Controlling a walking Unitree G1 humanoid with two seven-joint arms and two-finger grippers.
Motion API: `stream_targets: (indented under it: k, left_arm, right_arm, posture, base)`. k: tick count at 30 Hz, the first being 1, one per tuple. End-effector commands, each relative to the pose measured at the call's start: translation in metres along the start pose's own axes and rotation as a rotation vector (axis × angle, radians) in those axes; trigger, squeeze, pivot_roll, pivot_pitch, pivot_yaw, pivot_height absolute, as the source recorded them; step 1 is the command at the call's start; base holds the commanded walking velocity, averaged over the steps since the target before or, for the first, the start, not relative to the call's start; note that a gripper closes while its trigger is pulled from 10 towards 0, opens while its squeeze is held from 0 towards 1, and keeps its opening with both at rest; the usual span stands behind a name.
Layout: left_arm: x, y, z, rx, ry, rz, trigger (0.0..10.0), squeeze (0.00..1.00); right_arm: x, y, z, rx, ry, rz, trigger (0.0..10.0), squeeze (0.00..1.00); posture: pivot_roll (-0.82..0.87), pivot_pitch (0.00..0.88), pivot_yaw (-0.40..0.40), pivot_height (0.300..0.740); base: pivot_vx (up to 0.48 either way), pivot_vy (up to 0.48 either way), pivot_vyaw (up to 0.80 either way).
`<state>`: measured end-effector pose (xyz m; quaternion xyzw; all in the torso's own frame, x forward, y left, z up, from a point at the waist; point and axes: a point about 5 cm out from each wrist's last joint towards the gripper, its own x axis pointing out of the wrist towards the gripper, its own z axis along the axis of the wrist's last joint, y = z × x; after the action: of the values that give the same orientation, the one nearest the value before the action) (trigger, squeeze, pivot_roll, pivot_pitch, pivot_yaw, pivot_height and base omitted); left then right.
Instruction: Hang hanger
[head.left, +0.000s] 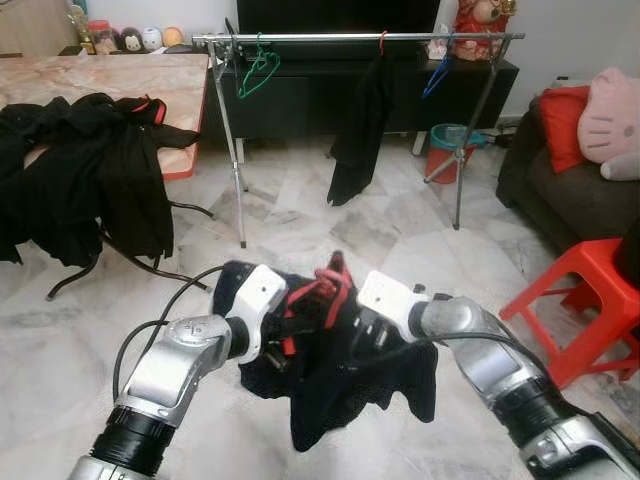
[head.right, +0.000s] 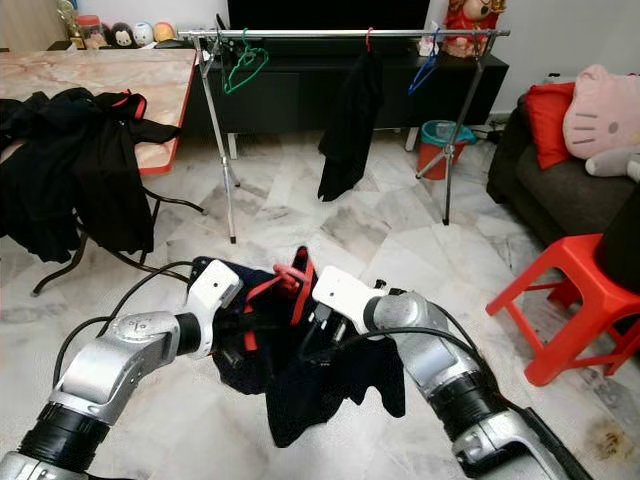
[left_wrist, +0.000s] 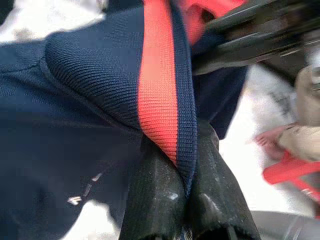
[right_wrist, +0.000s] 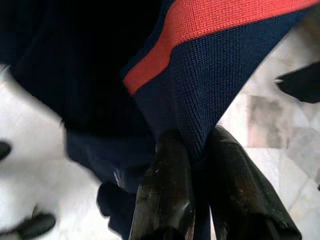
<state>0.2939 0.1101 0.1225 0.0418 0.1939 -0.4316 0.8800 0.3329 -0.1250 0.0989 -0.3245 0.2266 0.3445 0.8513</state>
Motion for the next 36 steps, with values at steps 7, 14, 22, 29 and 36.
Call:
stream_targets:
  k: [7,14,22,29,36]
  left_arm:
    - [0.002,-0.012,0.003,0.028,-0.028,-0.061,10.0,1.0]
    - [0.002,-0.014,0.006,0.034,-0.042,-0.074,10.0,1.0]
    - [-0.008,0.015,0.027,0.001,-0.23,0.151,10.0,1.0]
    - [-0.03,0.036,0.024,0.027,-0.252,0.249,10.0,1.0]
    - [-0.047,0.049,0.018,0.062,-0.233,0.293,10.0,0.0]
  right_arm:
    - [0.0,-0.014,0.017,0.093,-0.065,-0.144,10.0,0.0]
    - [0.003,-0.013,0.018,0.118,-0.077,-0.187,10.0,0.0]
    - [0.003,-0.015,0.021,0.119,-0.114,-0.216,10.0,0.0]
    - [-0.005,-0.029,0.012,0.167,-0.136,-0.224,10.0,0.0]
    - [-0.016,-0.035,0.004,0.212,-0.197,-0.117,10.0,0.0]
  posture:
    - [-0.14,0.0,-0.045,0.732]
    - [-0.14,0.0,-0.045,0.732]
    - [-0.14,0.0,-0.045,0.732]
    - [-0.14,0.0,-0.045,0.732]
    - [-0.13,0.0,-0.046,0.732]
  base:
    - [0.0,0.0,0.0]
    - [0.0,0.0,0.0]
    - [0.0,0.0,0.0]
    - [0.0,0.0,0.0]
    - [0.0,0.0,0.0]
